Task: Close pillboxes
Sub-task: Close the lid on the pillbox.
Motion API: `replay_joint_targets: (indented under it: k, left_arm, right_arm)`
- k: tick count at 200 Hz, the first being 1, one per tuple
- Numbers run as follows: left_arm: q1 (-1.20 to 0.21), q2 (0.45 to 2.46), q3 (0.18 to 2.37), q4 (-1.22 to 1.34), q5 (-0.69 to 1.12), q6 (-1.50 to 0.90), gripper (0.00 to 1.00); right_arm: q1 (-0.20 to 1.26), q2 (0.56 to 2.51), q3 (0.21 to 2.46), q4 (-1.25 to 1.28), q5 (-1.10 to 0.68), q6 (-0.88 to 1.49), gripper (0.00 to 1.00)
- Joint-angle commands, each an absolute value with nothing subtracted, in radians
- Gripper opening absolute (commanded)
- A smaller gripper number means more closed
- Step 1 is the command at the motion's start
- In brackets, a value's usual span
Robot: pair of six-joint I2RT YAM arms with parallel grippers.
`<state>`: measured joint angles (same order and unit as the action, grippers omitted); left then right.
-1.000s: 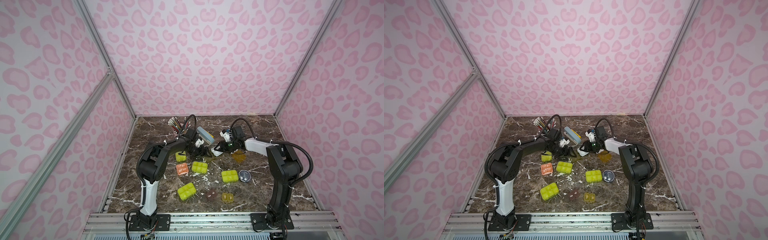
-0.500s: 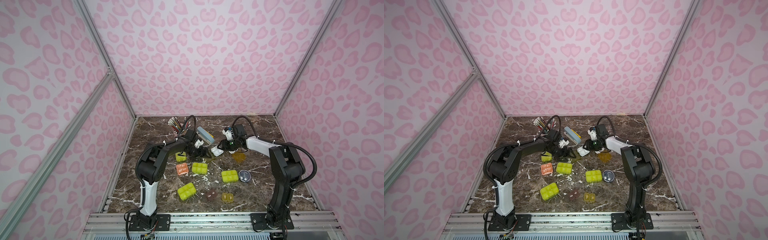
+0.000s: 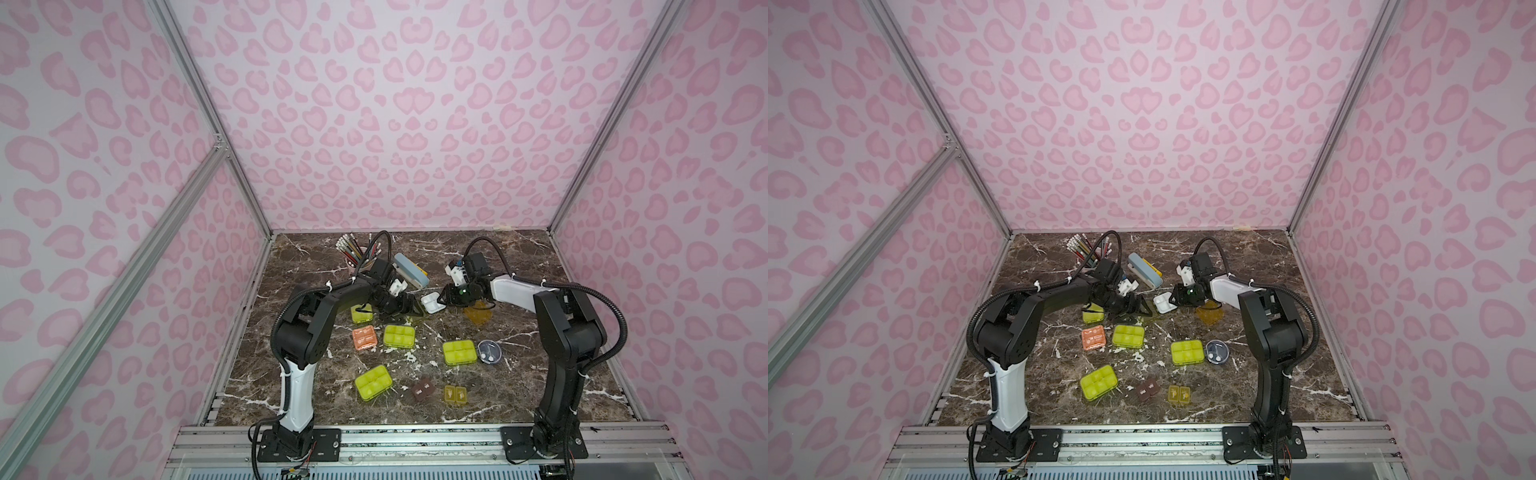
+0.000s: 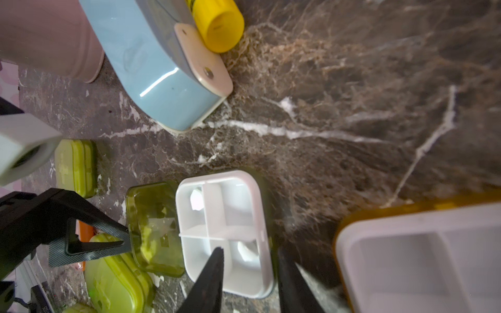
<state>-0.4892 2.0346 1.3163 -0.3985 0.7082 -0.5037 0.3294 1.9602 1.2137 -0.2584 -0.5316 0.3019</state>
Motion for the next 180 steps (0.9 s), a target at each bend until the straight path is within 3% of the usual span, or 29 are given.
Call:
replay_joint_targets:
  k: [1, 99, 180]
  left_arm:
    - [-0.491, 2.033, 1.313, -0.402, 0.704, -0.511, 0.8]
    - [-0.503, 2.035, 1.347, -0.39, 0.718, -0.538, 0.8]
    - [-0.509, 2.001, 1.359, -0.4, 0.719, -0.552, 0.78]
  right_arm:
    - [0.334, 1.97, 1.206, -0.248, -0.53, 0.298, 0.32]
    - [0.357, 1.966, 1.198, -0.259, -0.493, 0.289, 0.23]
    - [0.37, 1.962, 1.201, -0.271, -0.471, 0.285, 0.22]
